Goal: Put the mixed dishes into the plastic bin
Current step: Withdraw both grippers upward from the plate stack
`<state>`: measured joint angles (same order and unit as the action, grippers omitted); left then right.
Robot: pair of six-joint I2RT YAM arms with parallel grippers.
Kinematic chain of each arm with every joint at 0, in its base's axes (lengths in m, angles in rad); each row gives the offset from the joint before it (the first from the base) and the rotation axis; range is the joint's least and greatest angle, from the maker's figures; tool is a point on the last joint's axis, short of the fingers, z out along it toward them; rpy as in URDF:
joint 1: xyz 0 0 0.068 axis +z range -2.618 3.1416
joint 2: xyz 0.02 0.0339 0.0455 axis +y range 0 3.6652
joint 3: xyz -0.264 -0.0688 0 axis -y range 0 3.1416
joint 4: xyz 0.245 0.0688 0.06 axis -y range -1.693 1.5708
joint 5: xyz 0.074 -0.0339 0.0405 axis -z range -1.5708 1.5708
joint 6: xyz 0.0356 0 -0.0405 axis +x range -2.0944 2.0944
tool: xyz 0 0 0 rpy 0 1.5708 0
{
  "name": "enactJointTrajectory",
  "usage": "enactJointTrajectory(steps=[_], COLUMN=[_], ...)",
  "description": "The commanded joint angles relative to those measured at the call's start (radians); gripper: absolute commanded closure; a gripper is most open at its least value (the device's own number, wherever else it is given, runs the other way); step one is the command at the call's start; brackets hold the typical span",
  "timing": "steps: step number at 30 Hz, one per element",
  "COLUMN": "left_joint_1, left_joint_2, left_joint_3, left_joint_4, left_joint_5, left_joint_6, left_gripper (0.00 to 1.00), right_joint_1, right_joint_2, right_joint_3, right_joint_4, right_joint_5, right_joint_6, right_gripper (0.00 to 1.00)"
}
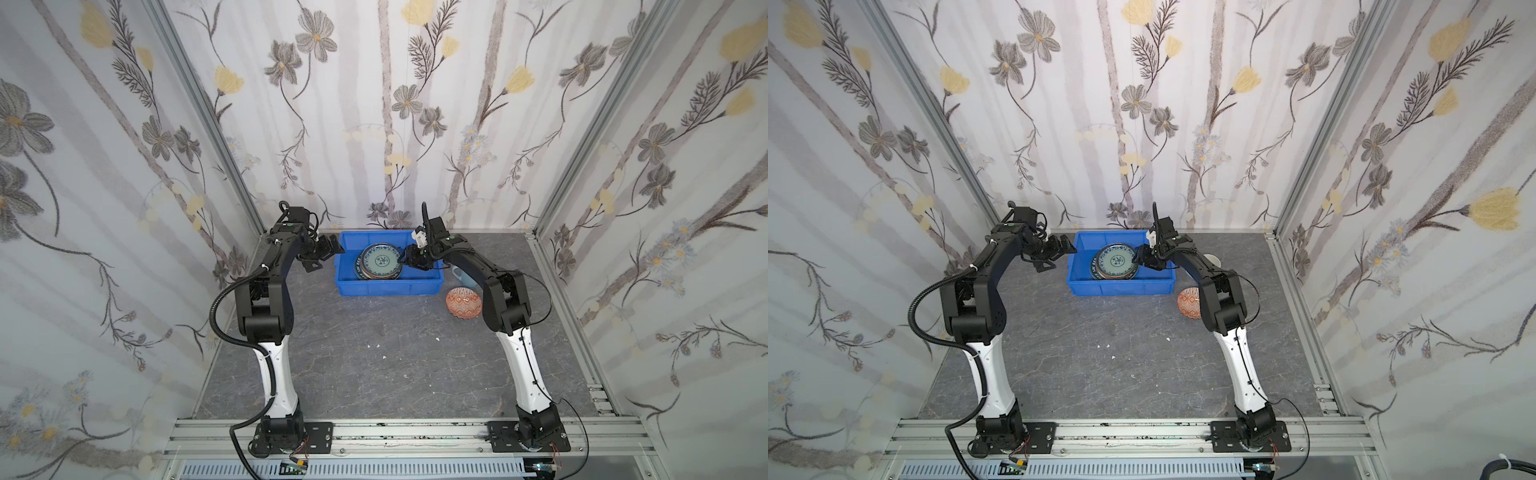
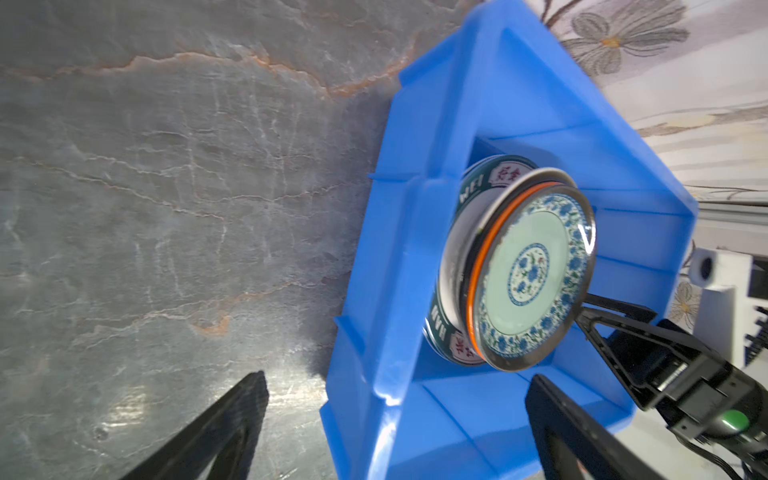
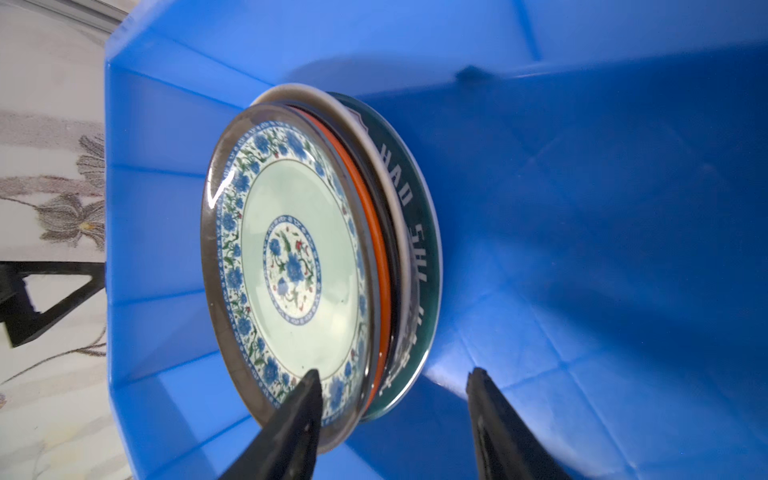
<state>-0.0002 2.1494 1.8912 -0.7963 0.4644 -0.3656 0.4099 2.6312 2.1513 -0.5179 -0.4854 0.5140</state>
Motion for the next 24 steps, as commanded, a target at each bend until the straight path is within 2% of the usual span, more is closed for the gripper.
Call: enactJointTrajectory(steps=[1, 7, 24], left_joint_1=[0.000, -0.001, -0.070], left_joint_2=[0.044, 0.103, 0.138], left_joint_3=[0.028, 0.064, 0.088], left_joint_4=[0.004, 0.045, 0.076], left_joint_5=[-0.017, 0.047, 0.139], left_joint_6=[0.025, -0.017, -0.050], left_gripper=[0.00, 0.00, 0.00], right_joint_1=[0.004, 0.010, 0.056], right_joint_2=[0.017, 0.032, 0.101], right_joint_3=[0.002, 0.006, 0.088], right_joint_4=[0.072, 0.107, 0.137], right_joint_5=[-0.038, -0.038, -0.103], right_joint_6=[0.035, 0.065, 0.114], right_gripper=[0.42, 0.41, 0.43])
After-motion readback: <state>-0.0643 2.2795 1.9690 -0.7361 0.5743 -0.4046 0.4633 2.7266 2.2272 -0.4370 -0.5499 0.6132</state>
